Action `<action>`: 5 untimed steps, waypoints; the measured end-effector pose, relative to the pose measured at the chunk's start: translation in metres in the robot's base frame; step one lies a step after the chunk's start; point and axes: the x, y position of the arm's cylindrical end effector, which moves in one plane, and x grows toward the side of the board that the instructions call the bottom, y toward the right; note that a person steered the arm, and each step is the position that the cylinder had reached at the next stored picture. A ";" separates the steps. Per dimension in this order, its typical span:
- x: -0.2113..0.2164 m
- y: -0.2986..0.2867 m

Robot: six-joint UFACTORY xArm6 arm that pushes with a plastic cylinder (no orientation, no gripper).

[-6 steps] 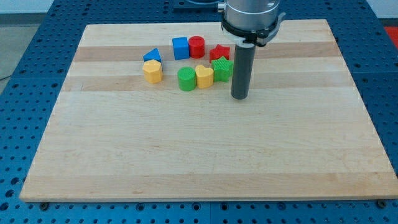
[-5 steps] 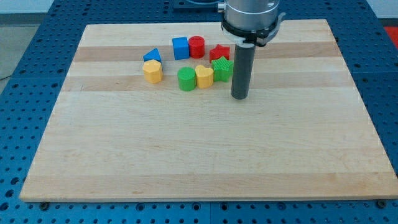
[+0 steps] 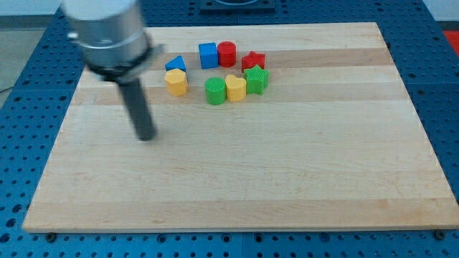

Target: Separate the blue triangle and the yellow hexagon

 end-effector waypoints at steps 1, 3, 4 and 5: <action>-0.042 -0.064; -0.141 -0.041; -0.161 0.015; -0.134 0.060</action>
